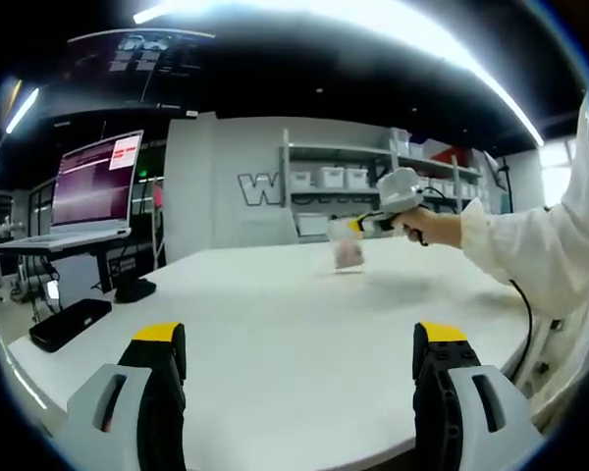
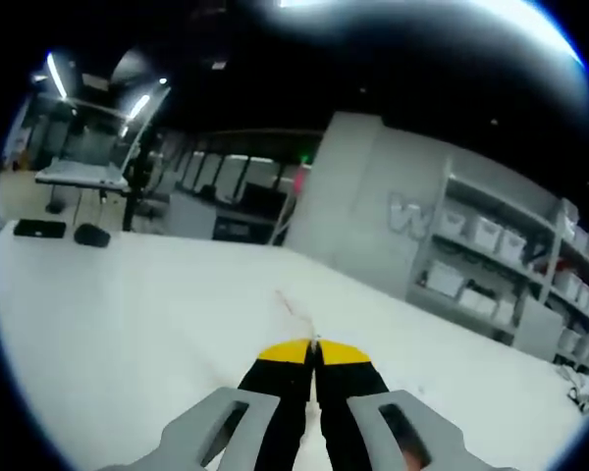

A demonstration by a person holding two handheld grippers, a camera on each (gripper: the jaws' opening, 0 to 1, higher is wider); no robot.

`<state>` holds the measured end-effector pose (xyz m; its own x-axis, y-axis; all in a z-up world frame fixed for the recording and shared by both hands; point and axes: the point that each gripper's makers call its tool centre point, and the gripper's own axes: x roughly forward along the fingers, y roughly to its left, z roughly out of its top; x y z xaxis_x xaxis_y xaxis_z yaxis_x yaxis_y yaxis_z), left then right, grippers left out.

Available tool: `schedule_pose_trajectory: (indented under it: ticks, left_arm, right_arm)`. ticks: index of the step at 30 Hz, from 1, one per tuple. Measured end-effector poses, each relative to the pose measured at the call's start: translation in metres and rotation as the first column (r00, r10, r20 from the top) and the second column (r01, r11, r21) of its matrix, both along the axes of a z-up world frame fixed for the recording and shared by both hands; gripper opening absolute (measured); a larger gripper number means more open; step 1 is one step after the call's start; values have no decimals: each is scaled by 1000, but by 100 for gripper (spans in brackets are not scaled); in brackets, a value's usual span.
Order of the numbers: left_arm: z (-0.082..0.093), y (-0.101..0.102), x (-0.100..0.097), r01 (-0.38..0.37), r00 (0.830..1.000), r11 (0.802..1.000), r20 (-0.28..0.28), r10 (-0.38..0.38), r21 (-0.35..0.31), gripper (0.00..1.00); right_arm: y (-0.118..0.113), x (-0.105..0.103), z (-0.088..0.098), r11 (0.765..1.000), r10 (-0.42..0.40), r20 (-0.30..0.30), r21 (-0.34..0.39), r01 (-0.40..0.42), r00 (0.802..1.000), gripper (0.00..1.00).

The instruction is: Open the resealable bag by pulling the two sides of the seal apart until the entire bag opening is separated and visibly accessible.

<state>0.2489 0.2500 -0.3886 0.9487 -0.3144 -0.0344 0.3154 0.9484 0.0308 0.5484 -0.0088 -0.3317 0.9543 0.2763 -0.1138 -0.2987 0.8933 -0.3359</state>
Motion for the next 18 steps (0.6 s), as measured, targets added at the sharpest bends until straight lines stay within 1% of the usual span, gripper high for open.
schedule_pose_trajectory:
  ticks: [6,12,18]
  left_arm:
    - [1,-2,0,5,1000,1000,0,-5,3,95]
    - [2,-5,0,13,1000,1000,2,-13,4,95]
    - [2,-6,0,17,1000,1000,3,-17,6,95]
  right_arm:
    - [-1,-4,3,1000,4,5,2,-4,1000,0]
    - [0,-10,13,1000,13,22,6,-13,1000,0]
    - [-1,-13,13,1000,18,23,-2,-18,1000,0]
